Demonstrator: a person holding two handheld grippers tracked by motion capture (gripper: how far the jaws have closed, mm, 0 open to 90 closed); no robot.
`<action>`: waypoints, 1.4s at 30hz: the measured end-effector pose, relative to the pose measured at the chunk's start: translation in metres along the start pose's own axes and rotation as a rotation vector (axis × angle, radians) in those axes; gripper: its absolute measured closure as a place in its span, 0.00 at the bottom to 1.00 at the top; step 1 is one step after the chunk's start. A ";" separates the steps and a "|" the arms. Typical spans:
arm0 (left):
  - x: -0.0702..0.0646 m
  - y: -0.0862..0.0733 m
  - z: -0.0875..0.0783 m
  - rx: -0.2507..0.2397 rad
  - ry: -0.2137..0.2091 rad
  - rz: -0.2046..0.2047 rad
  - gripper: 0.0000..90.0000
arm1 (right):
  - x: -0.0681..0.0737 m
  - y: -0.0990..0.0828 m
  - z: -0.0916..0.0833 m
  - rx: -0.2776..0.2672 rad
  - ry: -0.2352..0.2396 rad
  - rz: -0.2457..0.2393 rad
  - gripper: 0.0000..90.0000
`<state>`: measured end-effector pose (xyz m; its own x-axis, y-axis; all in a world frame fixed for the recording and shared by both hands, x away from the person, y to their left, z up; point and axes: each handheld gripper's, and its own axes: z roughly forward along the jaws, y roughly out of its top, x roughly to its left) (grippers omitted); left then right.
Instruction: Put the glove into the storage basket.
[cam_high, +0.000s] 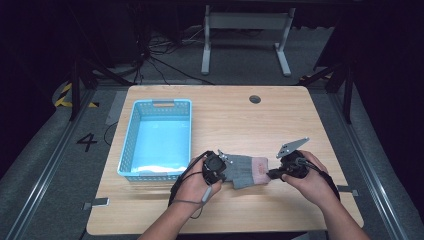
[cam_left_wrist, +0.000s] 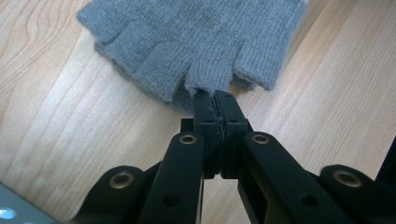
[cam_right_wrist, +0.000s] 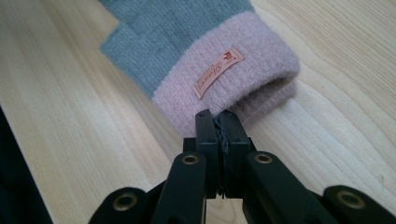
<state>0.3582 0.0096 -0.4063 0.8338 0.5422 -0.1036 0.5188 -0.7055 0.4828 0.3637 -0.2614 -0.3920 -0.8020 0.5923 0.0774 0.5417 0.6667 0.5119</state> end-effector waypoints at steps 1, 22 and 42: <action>0.000 0.000 0.001 0.002 0.002 0.001 0.99 | -0.001 0.000 0.001 0.001 0.000 0.004 0.99; 0.005 0.001 0.020 0.060 -0.016 -0.010 0.98 | -0.011 -0.002 0.017 0.038 -0.008 0.018 0.98; 0.004 0.006 -0.003 -0.046 -0.010 -0.035 0.64 | -0.012 -0.012 -0.002 -0.035 -0.040 0.028 0.82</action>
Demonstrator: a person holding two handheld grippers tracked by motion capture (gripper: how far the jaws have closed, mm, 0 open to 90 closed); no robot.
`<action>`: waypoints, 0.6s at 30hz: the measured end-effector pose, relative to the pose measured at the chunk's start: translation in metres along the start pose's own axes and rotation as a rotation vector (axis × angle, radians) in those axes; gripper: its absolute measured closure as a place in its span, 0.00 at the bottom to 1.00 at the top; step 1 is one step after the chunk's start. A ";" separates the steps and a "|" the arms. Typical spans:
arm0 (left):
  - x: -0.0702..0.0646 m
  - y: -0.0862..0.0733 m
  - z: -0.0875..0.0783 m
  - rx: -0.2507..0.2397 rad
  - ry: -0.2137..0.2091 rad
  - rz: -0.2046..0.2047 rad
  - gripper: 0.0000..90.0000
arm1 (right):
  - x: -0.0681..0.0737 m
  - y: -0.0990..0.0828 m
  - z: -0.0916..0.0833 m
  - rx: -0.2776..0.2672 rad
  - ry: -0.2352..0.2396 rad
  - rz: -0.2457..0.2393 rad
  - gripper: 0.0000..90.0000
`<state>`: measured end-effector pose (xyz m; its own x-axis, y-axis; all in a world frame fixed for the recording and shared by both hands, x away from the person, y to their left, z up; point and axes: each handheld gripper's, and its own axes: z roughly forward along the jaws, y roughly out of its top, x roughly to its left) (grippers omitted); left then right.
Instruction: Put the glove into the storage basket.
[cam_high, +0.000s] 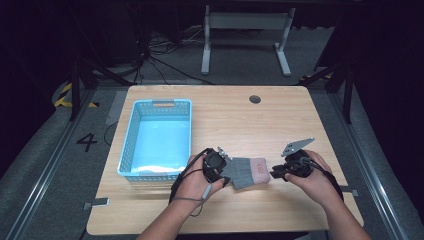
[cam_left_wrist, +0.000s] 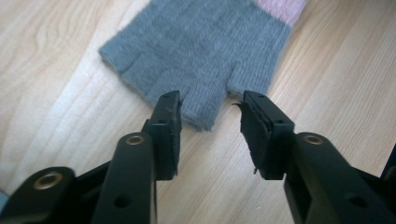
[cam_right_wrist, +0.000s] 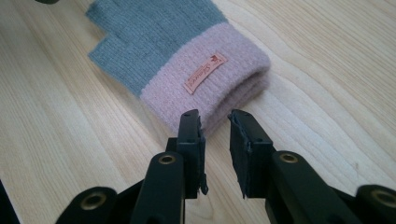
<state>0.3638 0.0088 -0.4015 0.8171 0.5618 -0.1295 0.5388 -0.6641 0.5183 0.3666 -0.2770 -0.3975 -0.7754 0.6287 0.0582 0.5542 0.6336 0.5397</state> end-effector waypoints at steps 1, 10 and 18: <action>0.000 0.001 -0.001 -0.015 -0.004 0.008 0.62 | -0.001 -0.001 -0.001 -0.002 -0.003 0.002 0.82; -0.003 0.013 -0.003 -0.095 -0.009 0.030 0.56 | -0.016 -0.020 -0.006 0.001 -0.035 0.060 0.79; -0.003 0.028 0.014 -0.066 -0.020 0.029 0.46 | -0.031 -0.031 -0.009 -0.014 -0.051 0.109 0.77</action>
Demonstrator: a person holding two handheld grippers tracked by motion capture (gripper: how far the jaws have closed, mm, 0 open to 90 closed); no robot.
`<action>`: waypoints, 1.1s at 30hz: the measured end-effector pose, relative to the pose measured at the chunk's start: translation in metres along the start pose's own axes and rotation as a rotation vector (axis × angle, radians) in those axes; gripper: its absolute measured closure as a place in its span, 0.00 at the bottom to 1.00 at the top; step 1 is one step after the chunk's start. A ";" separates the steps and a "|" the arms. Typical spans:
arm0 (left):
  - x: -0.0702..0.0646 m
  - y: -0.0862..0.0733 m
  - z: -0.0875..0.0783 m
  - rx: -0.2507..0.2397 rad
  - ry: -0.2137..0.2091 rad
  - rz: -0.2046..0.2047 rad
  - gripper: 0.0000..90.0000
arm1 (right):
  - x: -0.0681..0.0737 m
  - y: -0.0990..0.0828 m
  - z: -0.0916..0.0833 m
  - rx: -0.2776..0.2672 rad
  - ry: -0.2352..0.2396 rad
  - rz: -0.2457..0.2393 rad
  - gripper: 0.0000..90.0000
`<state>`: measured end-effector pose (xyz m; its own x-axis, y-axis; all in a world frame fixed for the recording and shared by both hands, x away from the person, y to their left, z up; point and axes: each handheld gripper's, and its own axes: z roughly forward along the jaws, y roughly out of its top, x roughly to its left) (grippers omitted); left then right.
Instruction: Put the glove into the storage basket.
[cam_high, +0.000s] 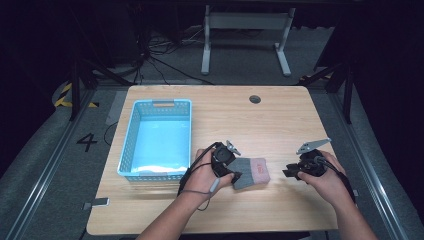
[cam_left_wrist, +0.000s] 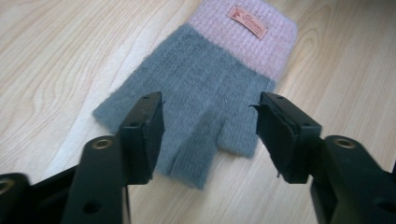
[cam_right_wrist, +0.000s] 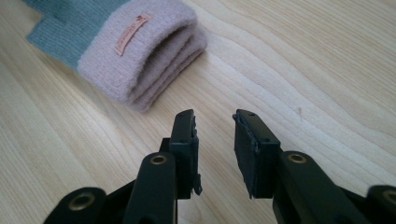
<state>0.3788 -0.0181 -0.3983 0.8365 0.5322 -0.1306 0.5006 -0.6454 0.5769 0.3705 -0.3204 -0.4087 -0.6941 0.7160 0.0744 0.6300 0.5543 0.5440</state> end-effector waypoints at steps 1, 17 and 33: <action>0.001 0.002 0.003 0.003 0.000 0.011 0.43 | -0.001 -0.001 -0.001 -0.002 0.002 0.009 0.77; 0.004 0.012 0.047 0.054 0.033 0.062 0.27 | -0.003 -0.004 -0.004 -0.025 0.021 0.025 0.73; -0.005 0.011 0.061 0.110 0.077 0.097 0.34 | -0.001 -0.003 -0.001 -0.030 0.047 0.018 0.72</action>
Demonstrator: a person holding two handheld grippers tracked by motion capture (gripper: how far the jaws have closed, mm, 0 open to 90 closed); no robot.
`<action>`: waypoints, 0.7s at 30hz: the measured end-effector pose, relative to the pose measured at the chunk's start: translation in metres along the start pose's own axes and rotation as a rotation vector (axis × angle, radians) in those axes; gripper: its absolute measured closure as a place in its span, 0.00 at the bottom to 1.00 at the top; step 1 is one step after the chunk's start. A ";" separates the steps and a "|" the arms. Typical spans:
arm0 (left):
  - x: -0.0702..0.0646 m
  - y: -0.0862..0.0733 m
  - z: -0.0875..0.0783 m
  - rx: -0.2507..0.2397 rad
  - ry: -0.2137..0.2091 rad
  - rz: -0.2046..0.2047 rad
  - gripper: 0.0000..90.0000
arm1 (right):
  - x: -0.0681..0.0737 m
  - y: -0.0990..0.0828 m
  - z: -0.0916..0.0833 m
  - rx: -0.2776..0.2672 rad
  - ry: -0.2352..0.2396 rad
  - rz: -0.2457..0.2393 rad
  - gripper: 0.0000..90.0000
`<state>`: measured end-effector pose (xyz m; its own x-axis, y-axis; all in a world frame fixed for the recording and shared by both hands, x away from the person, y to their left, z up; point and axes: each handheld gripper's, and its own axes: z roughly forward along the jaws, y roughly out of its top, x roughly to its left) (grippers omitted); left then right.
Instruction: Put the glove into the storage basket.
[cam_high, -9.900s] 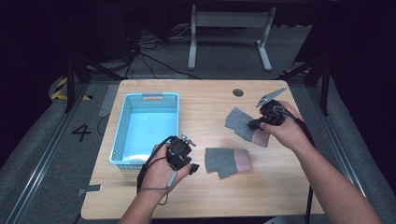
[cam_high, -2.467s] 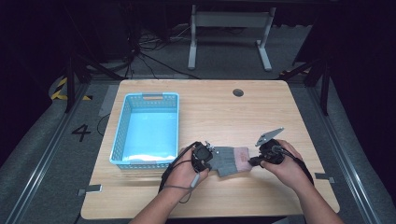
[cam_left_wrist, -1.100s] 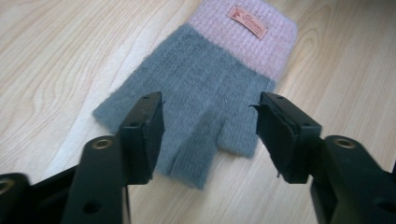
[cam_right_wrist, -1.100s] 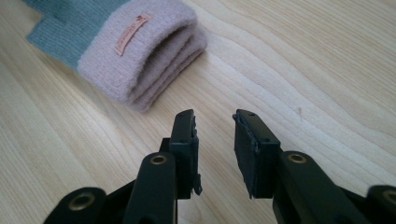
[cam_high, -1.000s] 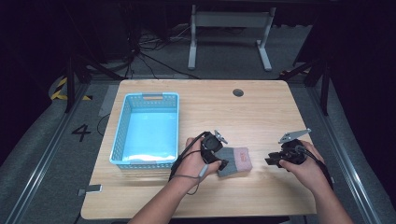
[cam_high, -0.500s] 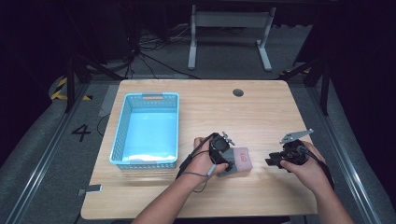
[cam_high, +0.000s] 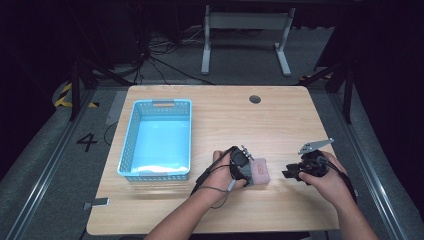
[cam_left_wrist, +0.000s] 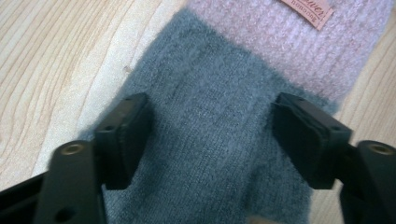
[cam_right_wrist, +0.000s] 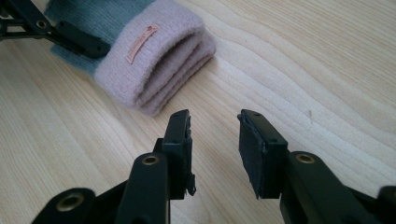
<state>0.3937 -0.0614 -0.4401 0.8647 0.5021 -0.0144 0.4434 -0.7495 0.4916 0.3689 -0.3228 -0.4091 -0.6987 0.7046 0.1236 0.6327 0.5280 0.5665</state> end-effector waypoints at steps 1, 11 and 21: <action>-0.001 0.000 -0.001 0.005 0.002 0.001 0.38 | 0.000 0.000 0.000 0.000 0.001 -0.001 0.72; -0.006 0.001 -0.004 -0.007 -0.017 0.028 0.75 | -0.002 0.004 0.000 -0.011 0.011 -0.004 0.72; -0.005 -0.002 -0.031 -0.022 -0.013 0.045 0.78 | -0.006 0.013 -0.001 -0.030 0.021 -0.018 0.72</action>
<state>0.3810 -0.0495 -0.4137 0.8865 0.4627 -0.0032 0.3993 -0.7615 0.5106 0.3810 -0.3205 -0.4016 -0.7173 0.6845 0.1301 0.6094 0.5259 0.5934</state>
